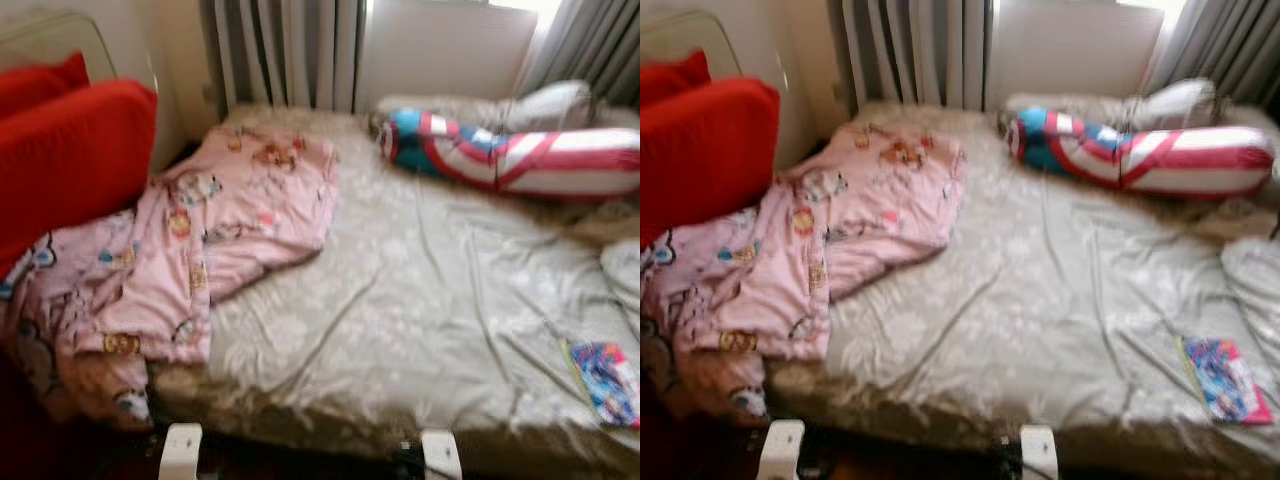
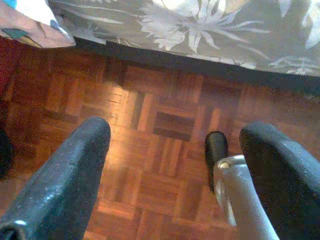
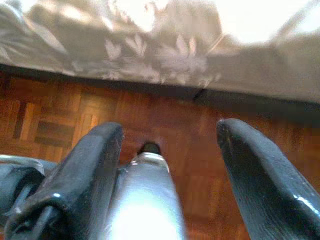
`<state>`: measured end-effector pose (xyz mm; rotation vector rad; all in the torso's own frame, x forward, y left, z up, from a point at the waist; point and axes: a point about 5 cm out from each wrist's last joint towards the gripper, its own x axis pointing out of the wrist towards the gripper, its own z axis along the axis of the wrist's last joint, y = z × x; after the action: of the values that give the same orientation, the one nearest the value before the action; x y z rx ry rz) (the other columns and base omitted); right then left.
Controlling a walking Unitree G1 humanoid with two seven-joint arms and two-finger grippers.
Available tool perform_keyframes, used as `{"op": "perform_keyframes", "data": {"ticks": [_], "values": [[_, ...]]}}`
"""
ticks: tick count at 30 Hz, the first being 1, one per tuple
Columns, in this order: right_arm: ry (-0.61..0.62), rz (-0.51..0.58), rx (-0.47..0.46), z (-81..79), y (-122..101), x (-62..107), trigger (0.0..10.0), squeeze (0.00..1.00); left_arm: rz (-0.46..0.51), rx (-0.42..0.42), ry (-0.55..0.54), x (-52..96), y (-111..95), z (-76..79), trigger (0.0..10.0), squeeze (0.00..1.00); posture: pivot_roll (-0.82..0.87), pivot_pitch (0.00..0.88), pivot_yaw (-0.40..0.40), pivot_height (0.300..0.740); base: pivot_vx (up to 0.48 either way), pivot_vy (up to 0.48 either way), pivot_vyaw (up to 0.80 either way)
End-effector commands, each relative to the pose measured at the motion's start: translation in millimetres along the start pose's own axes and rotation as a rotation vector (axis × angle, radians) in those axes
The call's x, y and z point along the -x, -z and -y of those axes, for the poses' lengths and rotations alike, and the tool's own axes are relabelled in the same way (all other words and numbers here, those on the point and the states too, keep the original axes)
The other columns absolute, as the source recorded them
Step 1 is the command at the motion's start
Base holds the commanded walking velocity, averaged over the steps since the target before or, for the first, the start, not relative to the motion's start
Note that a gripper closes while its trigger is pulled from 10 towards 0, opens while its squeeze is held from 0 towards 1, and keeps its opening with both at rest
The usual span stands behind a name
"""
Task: Clean up the room
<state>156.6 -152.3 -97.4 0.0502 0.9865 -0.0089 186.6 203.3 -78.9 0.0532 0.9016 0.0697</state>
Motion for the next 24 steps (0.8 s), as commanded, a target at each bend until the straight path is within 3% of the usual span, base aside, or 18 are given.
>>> {"op": "perform_keyframes", "data": {"ticks": [1, 24], "values": [[-0.001, 0.009, 0.0, -1.1, -3.1, -0.7, 10.0, 0.0, -0.013, -0.002, -0.011, 0.6, 2.1, -4.9, 10.0, 0.0, 0.0, 0.032, -0.036, 0.738, 0.0, 0.48, 0.0], [-0.004, 0.01, -0.003, -1.3, -2.8, -0.5, 10.0, 0.0, -0.014, 0.001, -0.015, 0.8, 2.8, -5.3, 10.0, 0.0, 0.0, 0.022, -0.037, 0.738, 0.0, 0.469, 0.0]]}}
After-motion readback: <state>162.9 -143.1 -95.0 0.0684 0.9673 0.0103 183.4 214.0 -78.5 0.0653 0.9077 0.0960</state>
